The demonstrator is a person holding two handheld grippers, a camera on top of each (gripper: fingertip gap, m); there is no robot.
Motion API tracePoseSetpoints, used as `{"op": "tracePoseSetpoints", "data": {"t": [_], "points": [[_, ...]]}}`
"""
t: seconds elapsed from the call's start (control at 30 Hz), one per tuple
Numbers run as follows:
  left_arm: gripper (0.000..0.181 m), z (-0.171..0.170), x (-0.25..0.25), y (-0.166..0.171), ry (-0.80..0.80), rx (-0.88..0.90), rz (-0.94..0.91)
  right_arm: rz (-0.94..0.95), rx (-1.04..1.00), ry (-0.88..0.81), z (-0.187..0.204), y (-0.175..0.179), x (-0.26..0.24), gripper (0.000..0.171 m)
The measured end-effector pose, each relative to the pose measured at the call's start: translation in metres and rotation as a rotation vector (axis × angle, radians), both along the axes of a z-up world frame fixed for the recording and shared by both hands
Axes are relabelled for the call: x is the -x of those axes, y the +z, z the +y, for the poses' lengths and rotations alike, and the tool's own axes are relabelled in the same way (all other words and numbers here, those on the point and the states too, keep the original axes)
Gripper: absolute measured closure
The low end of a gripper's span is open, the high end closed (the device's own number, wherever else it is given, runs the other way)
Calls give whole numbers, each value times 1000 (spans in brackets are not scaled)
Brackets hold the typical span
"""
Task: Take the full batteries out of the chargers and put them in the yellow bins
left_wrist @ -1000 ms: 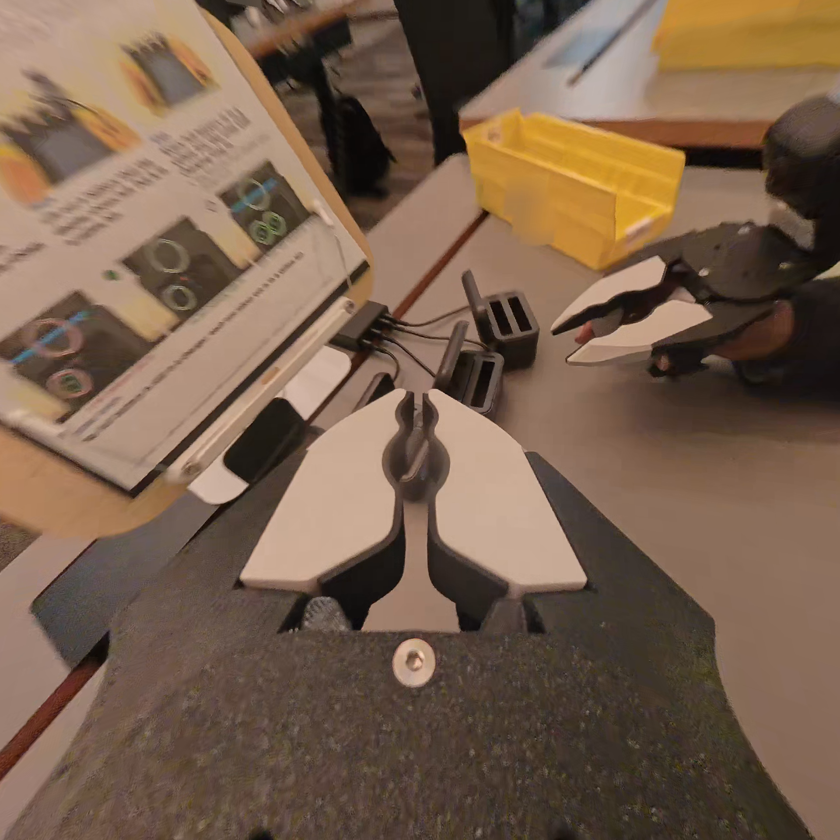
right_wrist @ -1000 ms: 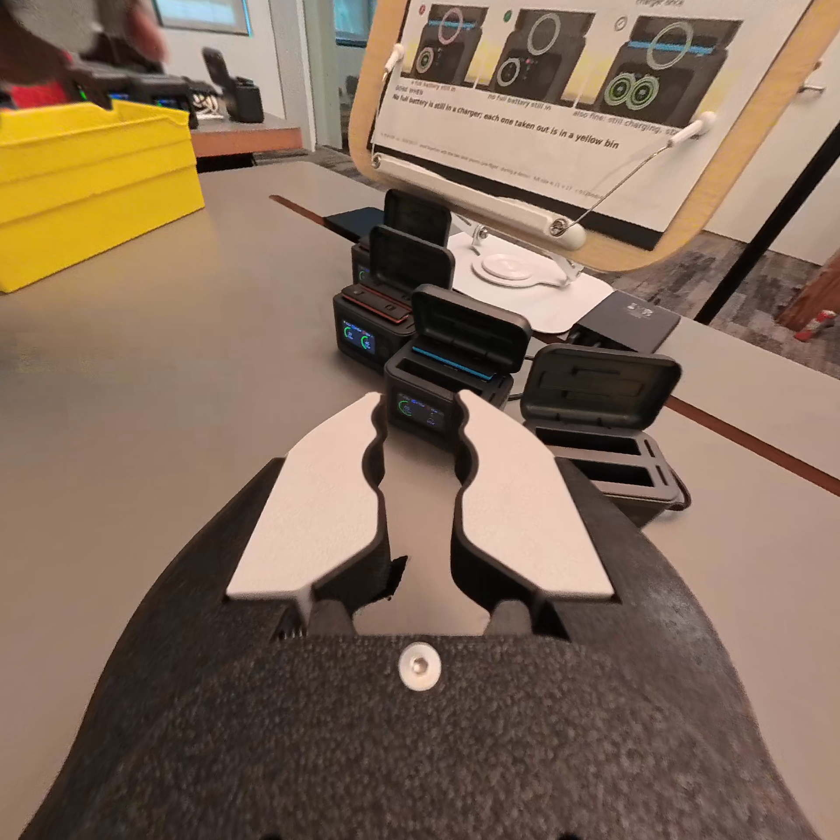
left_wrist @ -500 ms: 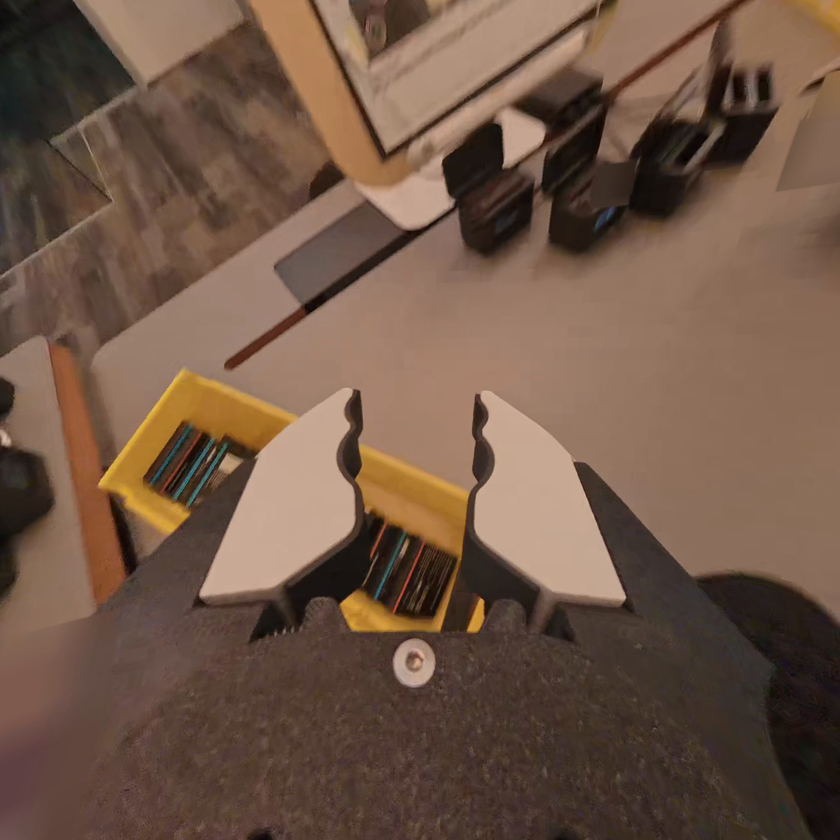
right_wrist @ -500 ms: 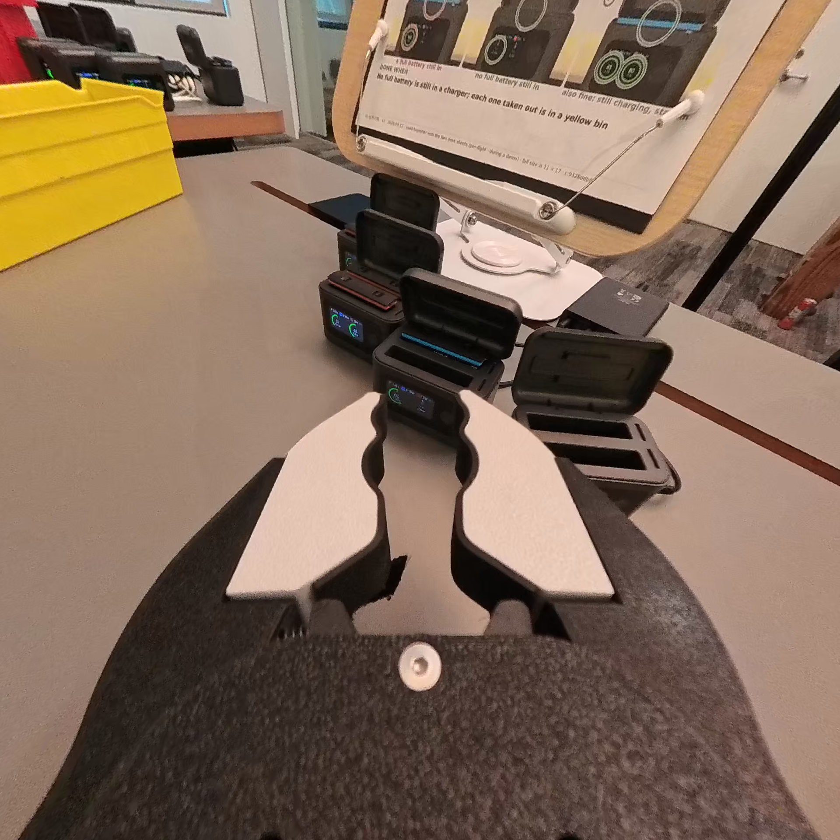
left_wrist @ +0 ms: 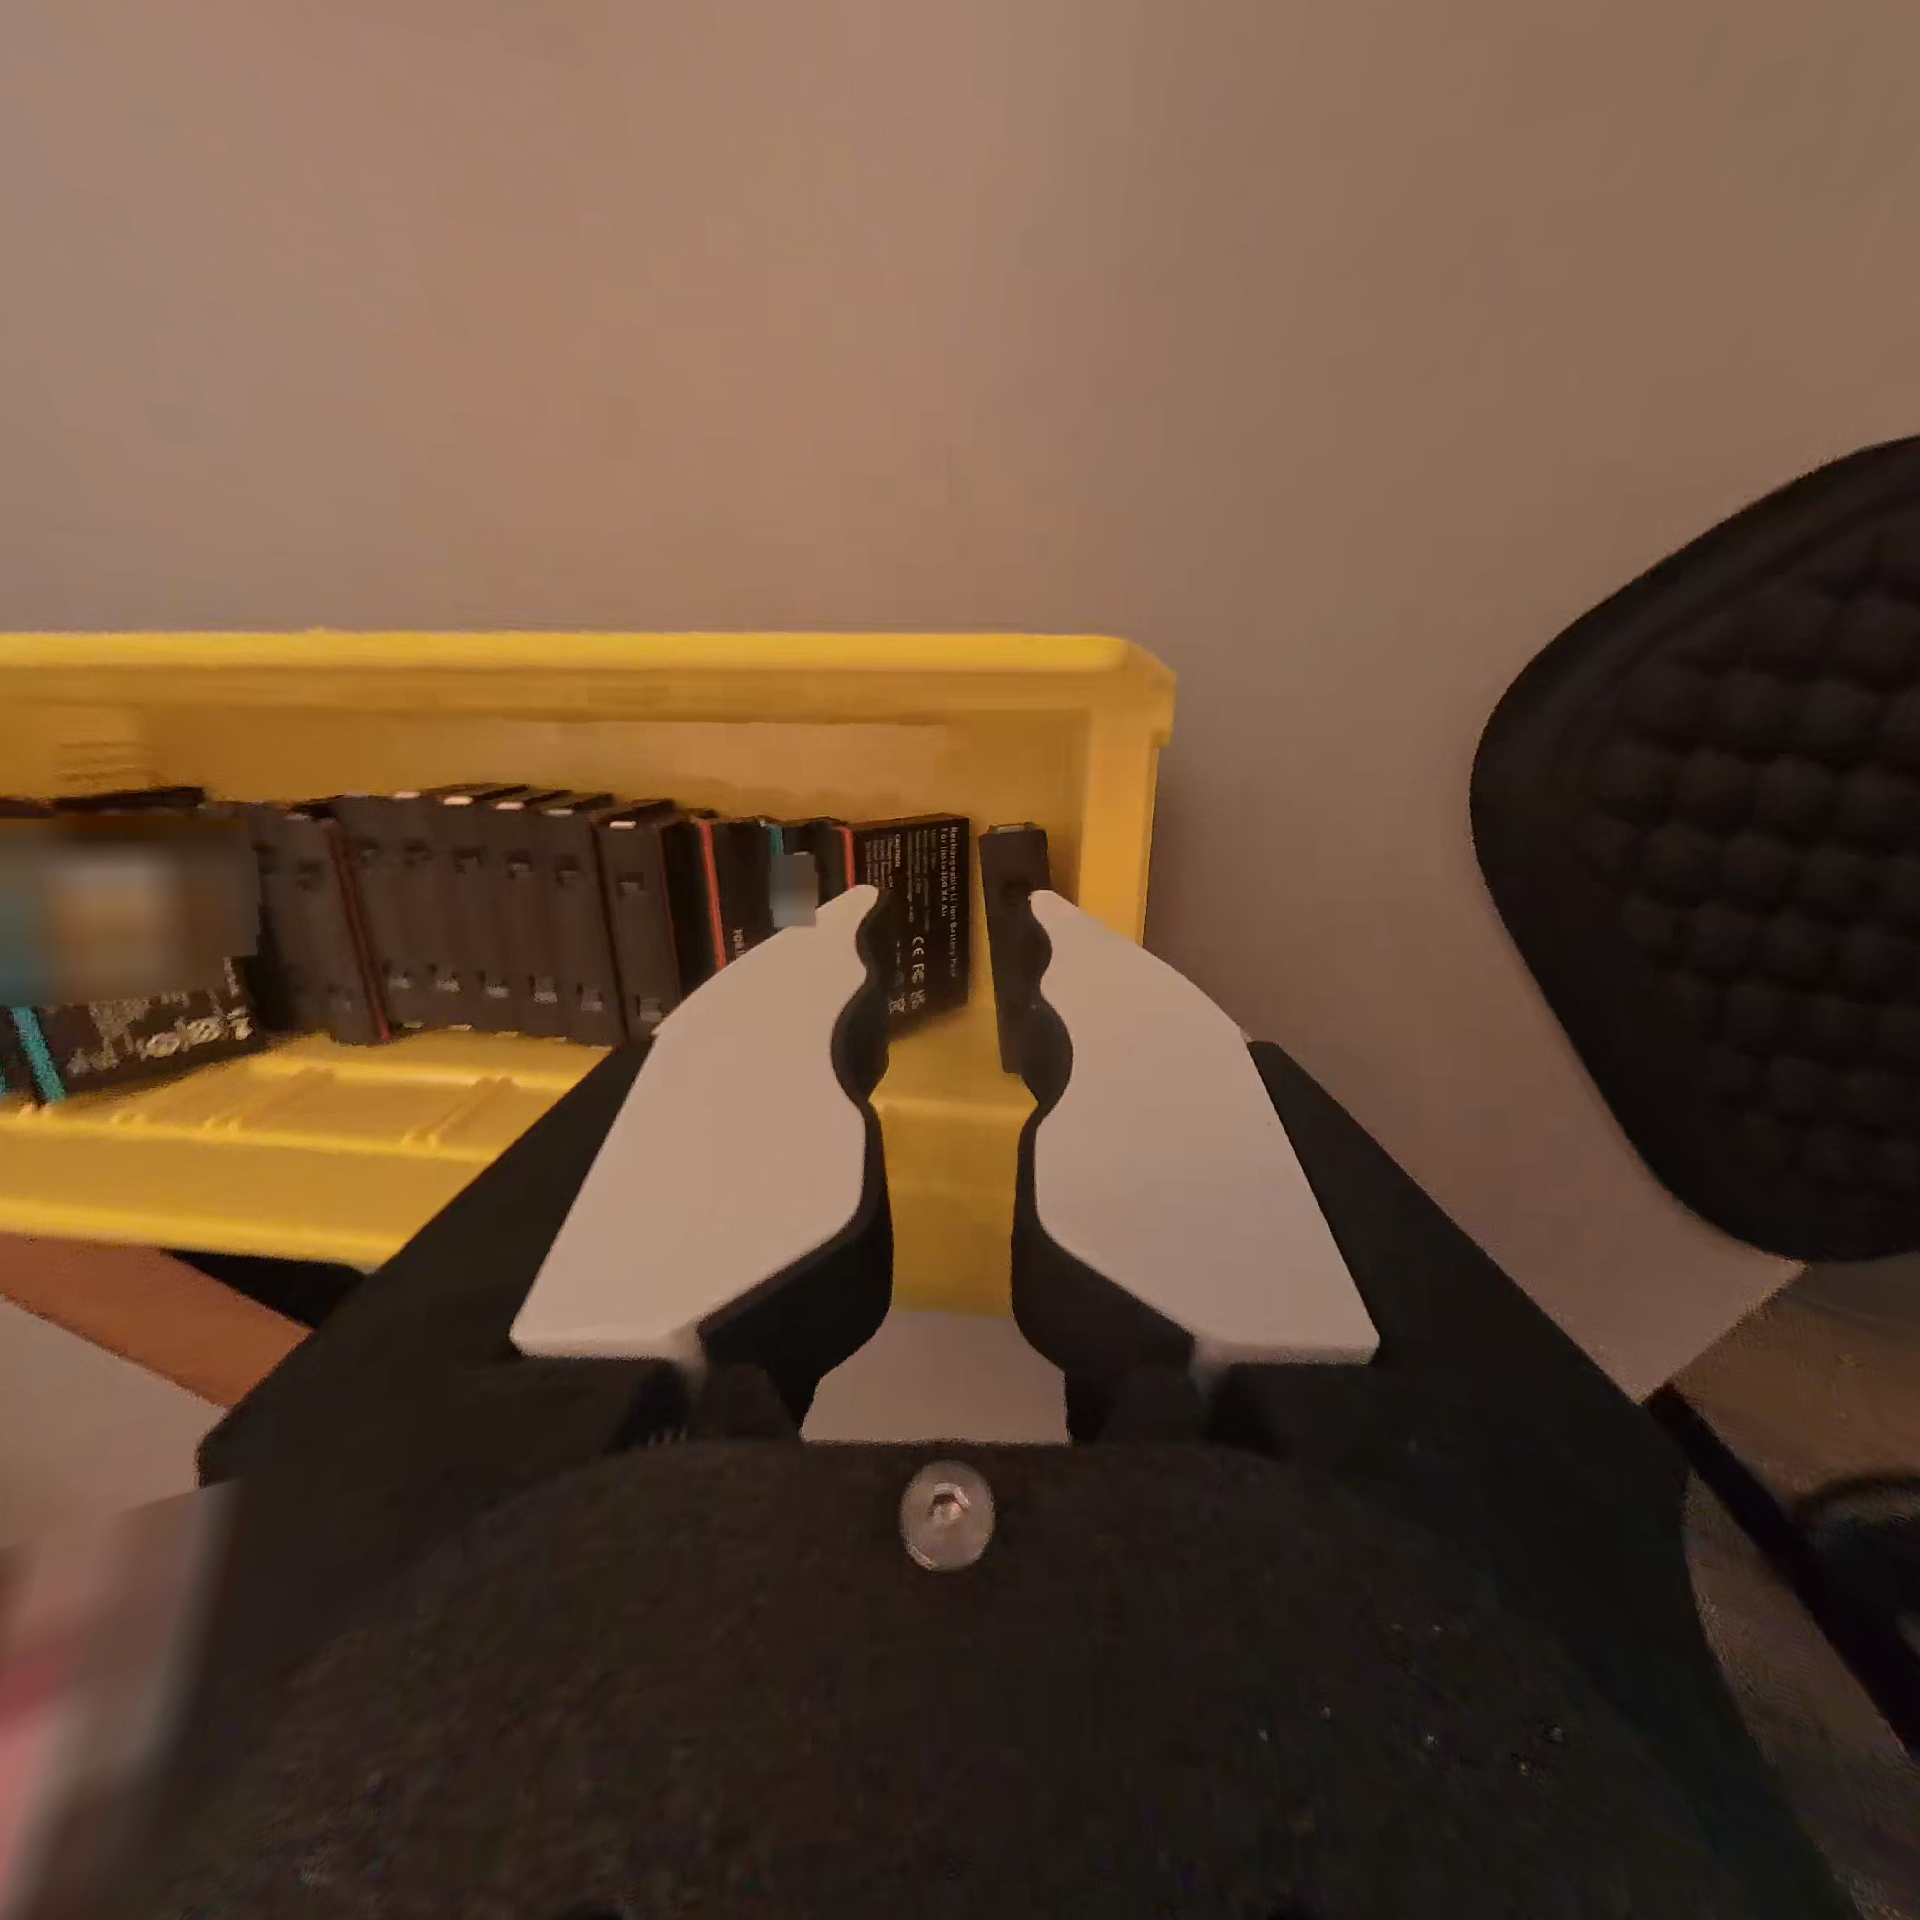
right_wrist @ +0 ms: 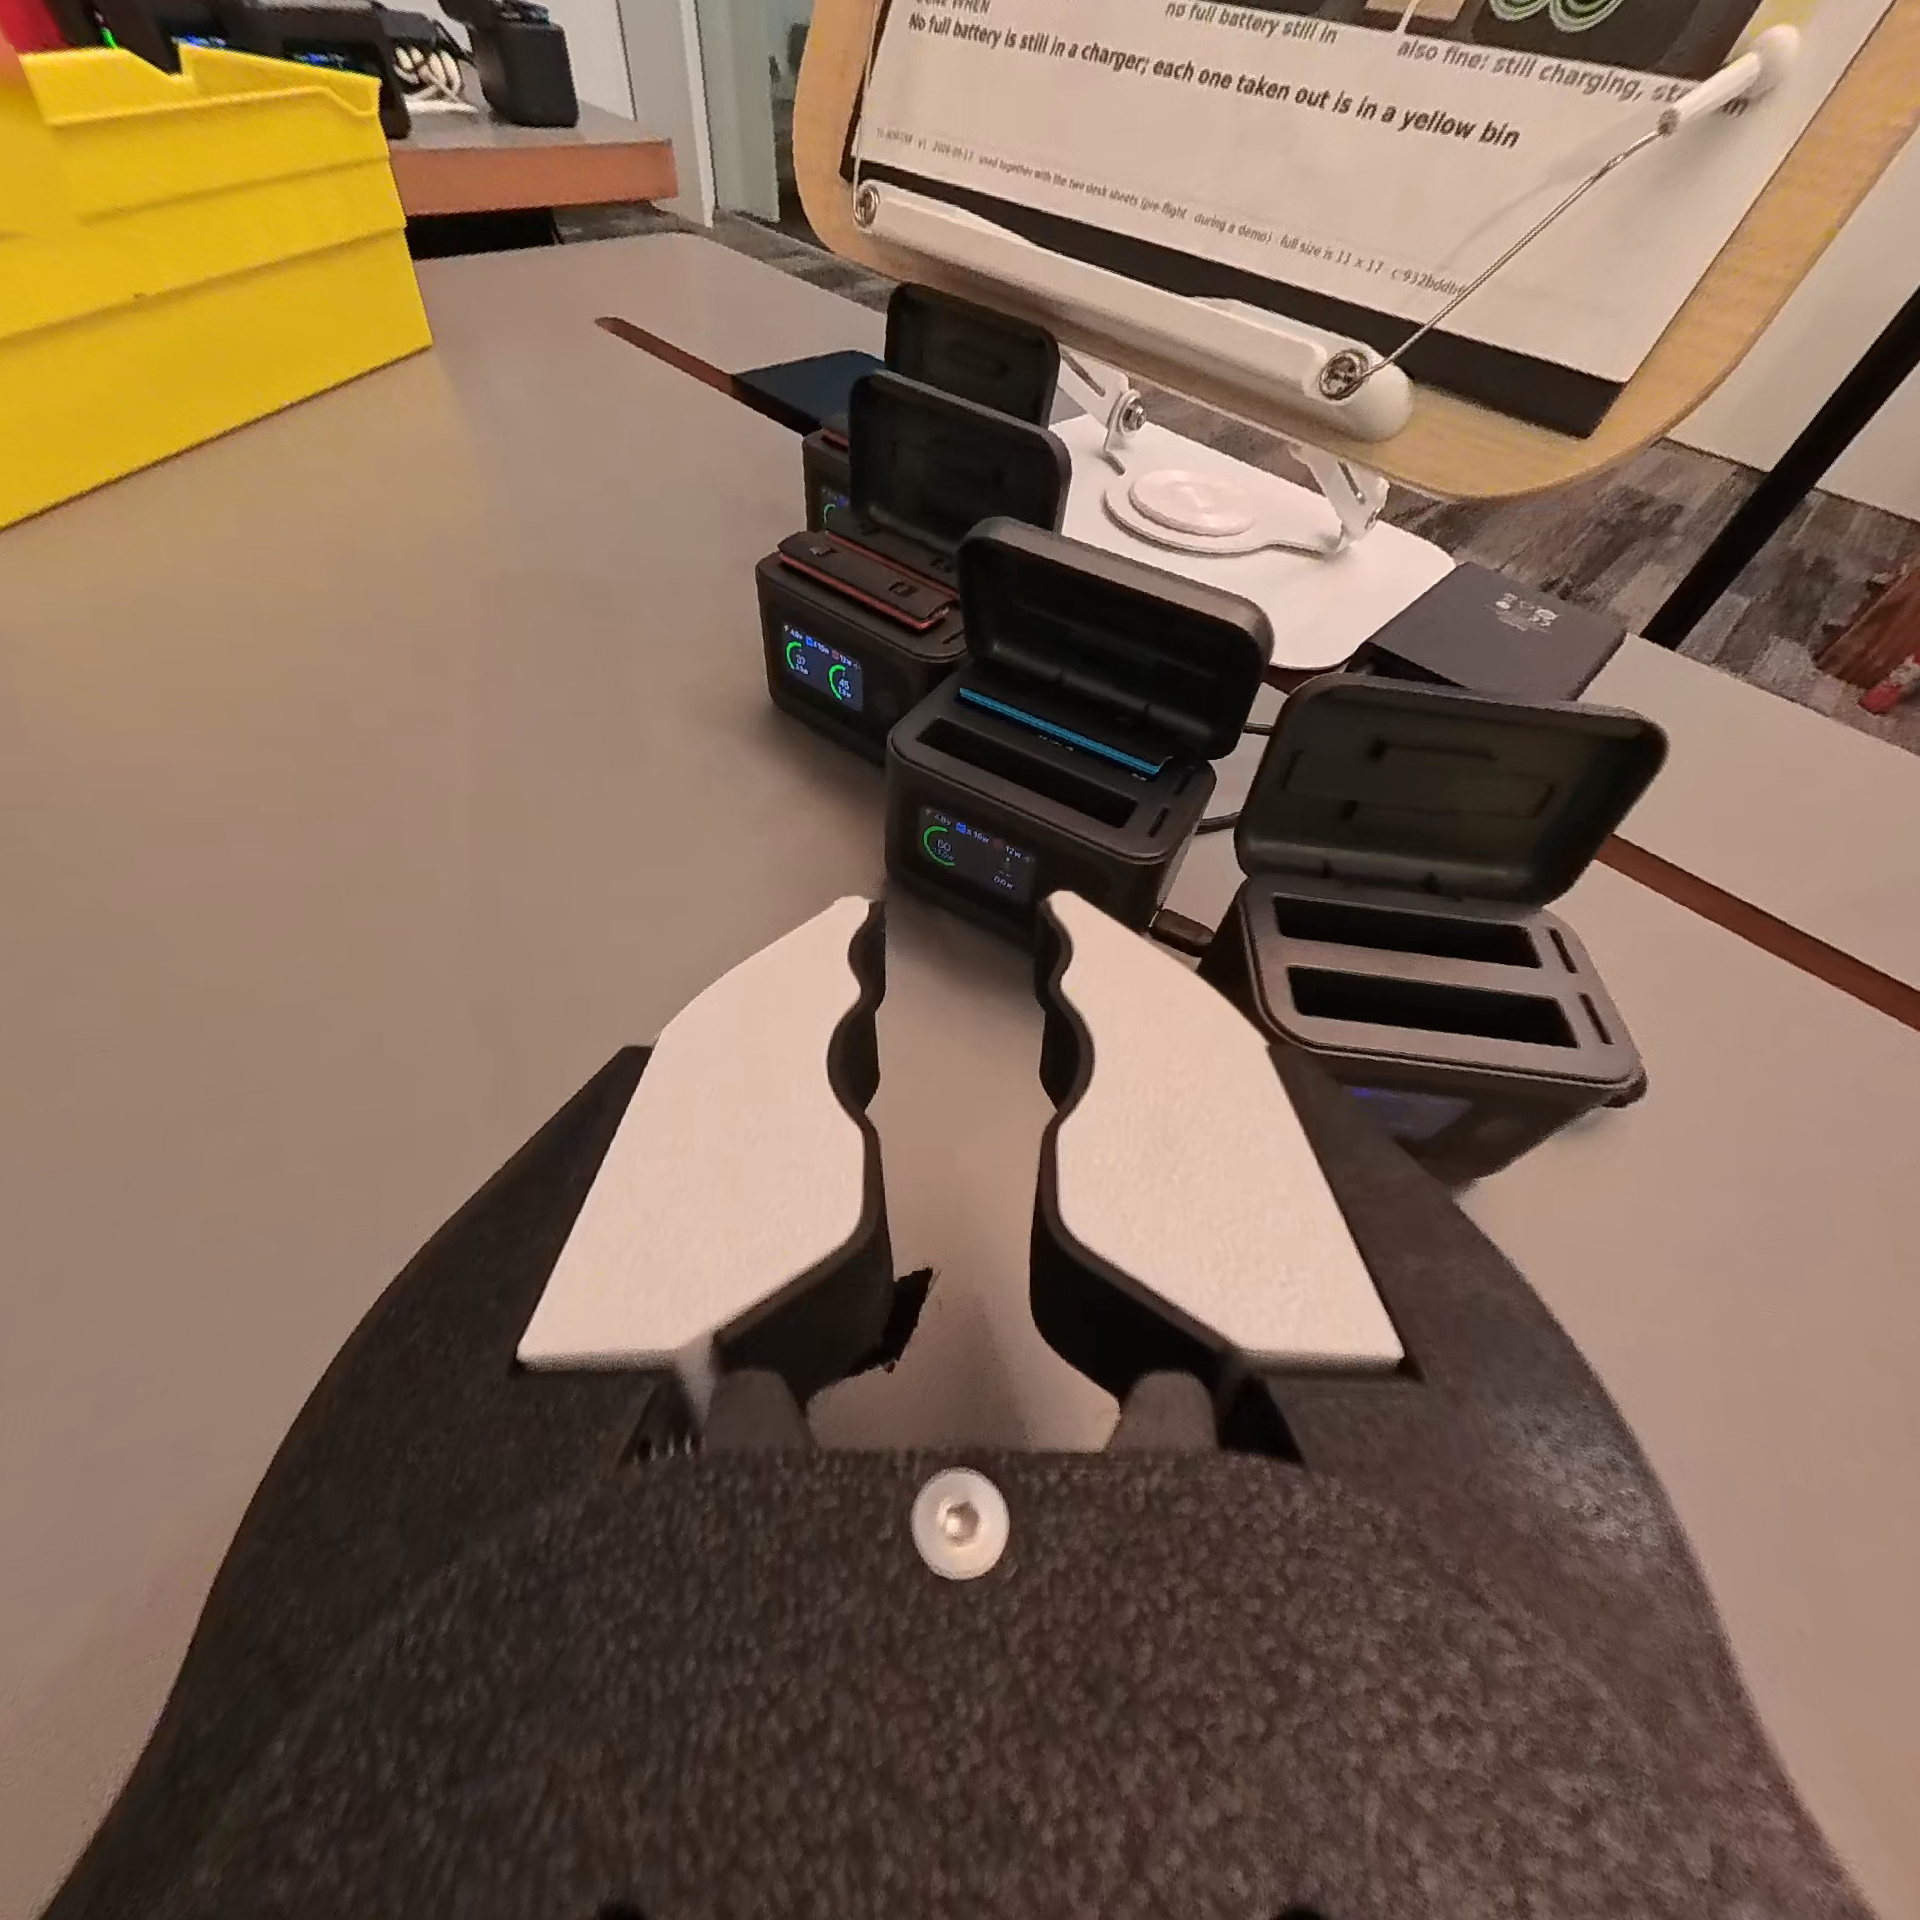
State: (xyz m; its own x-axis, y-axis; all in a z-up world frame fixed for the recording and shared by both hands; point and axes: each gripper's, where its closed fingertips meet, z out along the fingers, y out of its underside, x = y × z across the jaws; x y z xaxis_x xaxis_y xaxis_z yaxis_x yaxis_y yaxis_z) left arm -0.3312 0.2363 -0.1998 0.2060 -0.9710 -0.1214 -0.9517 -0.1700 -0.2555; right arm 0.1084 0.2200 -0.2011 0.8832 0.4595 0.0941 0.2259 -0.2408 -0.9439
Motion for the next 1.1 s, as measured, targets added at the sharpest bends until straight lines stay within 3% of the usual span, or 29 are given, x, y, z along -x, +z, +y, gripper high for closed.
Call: {"op": "tracePoseSetpoints", "data": {"t": [0.27,0.43,0.53,0.67,0.93,1.1], "points": [[159,-3,1,-30,-65,164,135,9,14,0,0,-2,-2,144],[161,-4,-1,-30,-78,184,115,16,28,7,0,-4,-1,144],[153,2,0,-29,-71,159,124,14,32,7,0,-5,-1,144],[170,16,9,-30,-71,56,168,18,36,6,1,-6,-2,144],[155,6,8,-39,-45,137,137,22,52,12,0,-9,-1,144],[158,3,10,-44,-54,187,197,24,61,13,1,-11,-1,144]]}}
